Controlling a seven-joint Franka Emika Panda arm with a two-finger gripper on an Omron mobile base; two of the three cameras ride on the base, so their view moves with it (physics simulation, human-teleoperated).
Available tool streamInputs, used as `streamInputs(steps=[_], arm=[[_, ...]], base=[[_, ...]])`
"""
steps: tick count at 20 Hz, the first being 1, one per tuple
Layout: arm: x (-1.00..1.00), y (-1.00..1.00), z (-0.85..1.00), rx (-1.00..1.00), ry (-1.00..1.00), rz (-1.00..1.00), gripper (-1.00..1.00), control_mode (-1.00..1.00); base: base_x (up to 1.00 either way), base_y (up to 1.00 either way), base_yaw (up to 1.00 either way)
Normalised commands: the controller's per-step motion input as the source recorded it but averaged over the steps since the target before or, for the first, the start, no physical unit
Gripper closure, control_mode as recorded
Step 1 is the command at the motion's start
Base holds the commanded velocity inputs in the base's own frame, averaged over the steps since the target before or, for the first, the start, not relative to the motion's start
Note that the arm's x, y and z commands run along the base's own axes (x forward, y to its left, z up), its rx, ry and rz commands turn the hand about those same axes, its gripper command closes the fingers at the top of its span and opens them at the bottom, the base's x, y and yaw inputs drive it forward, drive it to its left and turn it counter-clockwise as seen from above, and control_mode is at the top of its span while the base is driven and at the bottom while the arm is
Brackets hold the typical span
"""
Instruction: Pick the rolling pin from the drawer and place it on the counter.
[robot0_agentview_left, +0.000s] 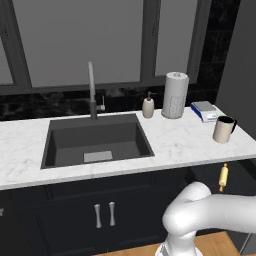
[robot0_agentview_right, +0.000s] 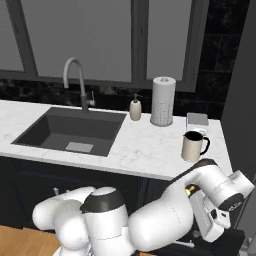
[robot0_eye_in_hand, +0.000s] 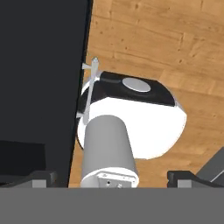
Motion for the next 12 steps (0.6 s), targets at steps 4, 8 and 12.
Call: streamInputs(steps=[4,8,12], arm=[[0.25,0.04,-0.41,0.0,0.0,-0.04,-1.0,-1.0],[0.17,0.04,-0.41,0.0,0.0,-0.04,-1.0,-1.0],[0.16,0.0,-0.39,0.0,0.0,-0.05,-1.0,-1.0]], base=[[0.0,0.0,0.0],[0.0,0.0,0.0],[0.0,0.0,0.0]])
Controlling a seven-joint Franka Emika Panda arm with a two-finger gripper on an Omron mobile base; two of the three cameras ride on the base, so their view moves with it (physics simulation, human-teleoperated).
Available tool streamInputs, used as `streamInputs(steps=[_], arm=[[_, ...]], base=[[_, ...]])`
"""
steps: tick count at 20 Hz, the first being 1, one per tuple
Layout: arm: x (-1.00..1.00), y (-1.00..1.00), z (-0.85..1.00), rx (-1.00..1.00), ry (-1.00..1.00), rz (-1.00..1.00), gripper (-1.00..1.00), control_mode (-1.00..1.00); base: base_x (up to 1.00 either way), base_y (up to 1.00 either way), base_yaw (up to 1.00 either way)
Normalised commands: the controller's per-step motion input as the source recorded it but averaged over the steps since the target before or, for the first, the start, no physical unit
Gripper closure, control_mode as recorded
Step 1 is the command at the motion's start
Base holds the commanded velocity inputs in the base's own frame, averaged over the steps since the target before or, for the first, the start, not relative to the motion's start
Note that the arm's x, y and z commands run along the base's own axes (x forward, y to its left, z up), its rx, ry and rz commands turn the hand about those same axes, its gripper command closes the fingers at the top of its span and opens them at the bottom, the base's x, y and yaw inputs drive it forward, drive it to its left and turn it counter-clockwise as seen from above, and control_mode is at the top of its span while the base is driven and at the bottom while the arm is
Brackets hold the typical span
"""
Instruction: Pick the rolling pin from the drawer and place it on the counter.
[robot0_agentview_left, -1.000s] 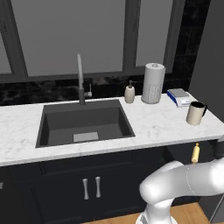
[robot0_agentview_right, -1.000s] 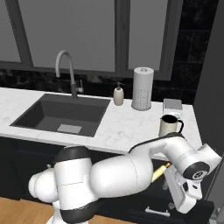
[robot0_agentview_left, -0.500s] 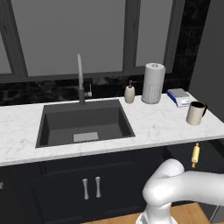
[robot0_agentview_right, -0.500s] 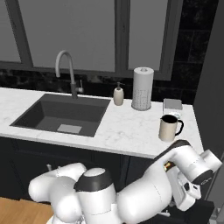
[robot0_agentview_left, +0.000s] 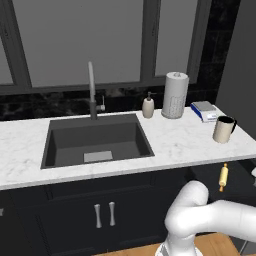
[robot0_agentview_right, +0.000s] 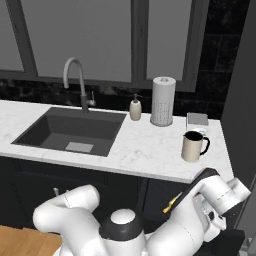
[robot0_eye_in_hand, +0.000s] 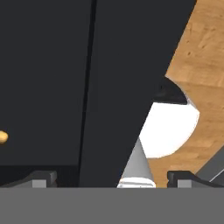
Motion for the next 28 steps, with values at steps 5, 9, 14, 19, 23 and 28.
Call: streamInputs(steps=[5,9,14,19,23,28], arm=[[0.25,0.0,-0.35,0.0,0.0,-0.08,-1.0,-1.0],[0.28,0.0,-0.33,-0.01,0.0,-0.11,-1.0,-1.0],[-0.25,-0.03,-0.12,-0.04,-0.02,0.0,-1.0,-1.0],[-1.0,-0.46,-0.13,0.0,-0.18,0.0,-1.0,-1.0],[-1.0,-0.61,-0.16,0.0,-0.18,0.0,-1.0,-1.0],[-1.0,-0.5,-0.13,0.0,-0.16,0.0,-1.0,-1.0]], base=[[0.0,0.0,0.0],[0.0,0.0,0.0],[0.0,0.0,0.0],[0.0,0.0,0.0],[0.0,0.0,0.0],[0.0,0.0,0.0]])
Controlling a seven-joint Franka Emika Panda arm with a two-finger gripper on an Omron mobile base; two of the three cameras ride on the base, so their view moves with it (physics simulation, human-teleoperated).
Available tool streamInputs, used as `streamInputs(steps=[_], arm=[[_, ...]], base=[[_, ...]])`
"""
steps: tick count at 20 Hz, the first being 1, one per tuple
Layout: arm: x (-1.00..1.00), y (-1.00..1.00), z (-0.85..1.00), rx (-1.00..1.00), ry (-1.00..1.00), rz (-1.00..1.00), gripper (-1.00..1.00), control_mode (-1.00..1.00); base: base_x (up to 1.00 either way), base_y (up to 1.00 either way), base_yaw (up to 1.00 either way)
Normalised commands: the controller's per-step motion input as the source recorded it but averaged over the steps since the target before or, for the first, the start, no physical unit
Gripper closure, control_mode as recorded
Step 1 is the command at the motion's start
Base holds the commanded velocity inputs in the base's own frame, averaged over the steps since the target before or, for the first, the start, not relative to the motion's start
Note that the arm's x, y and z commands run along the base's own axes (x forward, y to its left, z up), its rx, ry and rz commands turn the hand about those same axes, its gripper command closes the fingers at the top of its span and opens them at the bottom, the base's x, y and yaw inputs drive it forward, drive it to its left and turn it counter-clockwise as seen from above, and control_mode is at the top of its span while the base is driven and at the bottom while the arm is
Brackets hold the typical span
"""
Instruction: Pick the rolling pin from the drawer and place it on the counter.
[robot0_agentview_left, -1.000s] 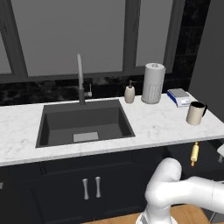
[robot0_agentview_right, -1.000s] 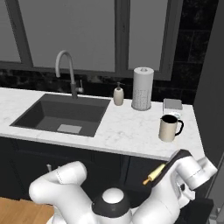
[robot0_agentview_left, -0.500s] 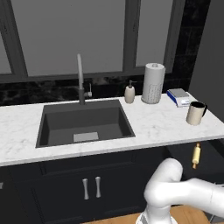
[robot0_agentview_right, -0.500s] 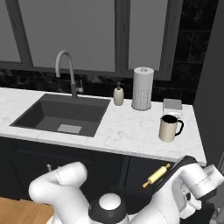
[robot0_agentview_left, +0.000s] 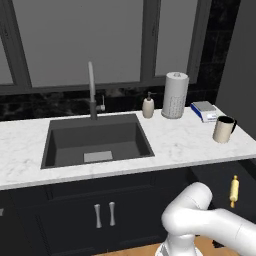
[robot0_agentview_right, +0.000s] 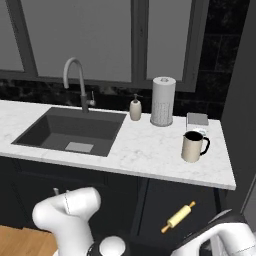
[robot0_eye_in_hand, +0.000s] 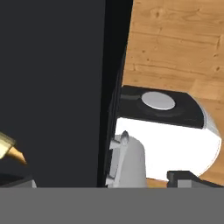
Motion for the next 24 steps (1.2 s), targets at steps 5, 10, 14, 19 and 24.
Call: streamInputs(steps=[5,10,14,19,24], arm=[[-0.97,-0.24,0.32,0.07,-0.33,0.0,-1.0,-1.0],[-0.17,0.3,1.0,0.06,-0.21,0.0,-1.0,-1.0],[0.77,0.97,1.0,-0.06,-0.01,0.01,-1.0,-1.0],[1.0,1.0,0.53,-0.21,-0.01,0.0,-1.0,-1.0],[1.0,0.67,0.0,-0.21,-0.07,0.04,-1.0,-1.0]], base=[[0.0,0.0,0.0],[0.0,0.0,0.0],[0.0,0.0,0.0],[0.0,0.0,0.0],[0.0,0.0,0.0]])
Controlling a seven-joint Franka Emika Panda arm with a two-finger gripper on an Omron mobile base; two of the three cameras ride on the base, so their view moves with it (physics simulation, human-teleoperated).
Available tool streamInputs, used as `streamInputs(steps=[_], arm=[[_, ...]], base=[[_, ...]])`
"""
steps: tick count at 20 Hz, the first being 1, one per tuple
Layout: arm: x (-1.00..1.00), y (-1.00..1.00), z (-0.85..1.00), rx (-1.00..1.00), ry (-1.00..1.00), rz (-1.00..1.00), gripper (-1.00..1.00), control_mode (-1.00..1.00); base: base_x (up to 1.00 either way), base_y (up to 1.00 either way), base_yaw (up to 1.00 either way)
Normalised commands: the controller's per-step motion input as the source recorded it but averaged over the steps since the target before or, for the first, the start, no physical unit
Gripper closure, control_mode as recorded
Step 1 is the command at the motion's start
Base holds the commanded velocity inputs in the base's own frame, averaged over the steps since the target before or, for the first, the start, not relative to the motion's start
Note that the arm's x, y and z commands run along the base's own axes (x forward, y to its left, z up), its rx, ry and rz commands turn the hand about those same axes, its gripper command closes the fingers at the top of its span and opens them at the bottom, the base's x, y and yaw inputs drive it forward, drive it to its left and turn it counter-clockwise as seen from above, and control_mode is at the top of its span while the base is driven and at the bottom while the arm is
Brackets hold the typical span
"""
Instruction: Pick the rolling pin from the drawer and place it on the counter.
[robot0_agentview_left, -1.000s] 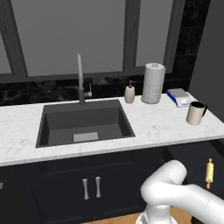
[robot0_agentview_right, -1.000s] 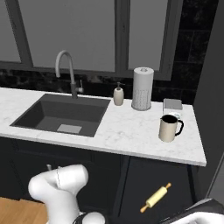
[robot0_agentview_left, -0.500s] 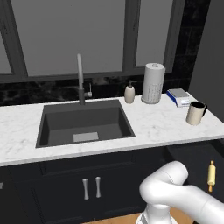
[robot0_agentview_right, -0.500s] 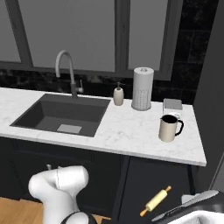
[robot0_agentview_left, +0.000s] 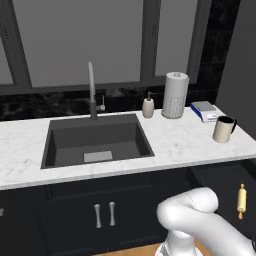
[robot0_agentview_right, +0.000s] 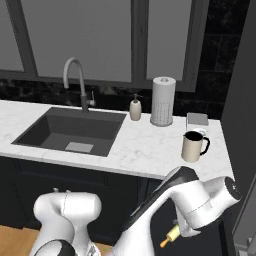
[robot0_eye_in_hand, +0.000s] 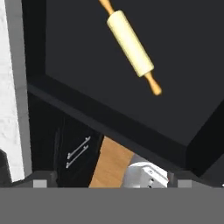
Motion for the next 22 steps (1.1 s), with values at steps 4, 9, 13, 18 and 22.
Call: streamInputs(steps=[4,9,13,18,22], arm=[[0.71,-0.12,-0.55,-0.2,0.02,0.35,-1.0,-1.0],[-0.12,-0.98,-0.42,-0.1,0.0,0.29,-1.0,-1.0],[0.0,-0.03,-0.17,0.0,0.05,0.0,-1.0,-1.0],[0.0,-0.07,-0.63,0.0,0.2,0.05,-1.0,-1.0],[0.03,0.0,-0.42,0.0,0.18,0.04,-1.0,-1.0]], base=[[0.0,0.0,0.0],[0.0,0.0,0.0],[0.0,0.0,0.0],[0.0,0.0,0.0],[0.0,0.0,0.0]])
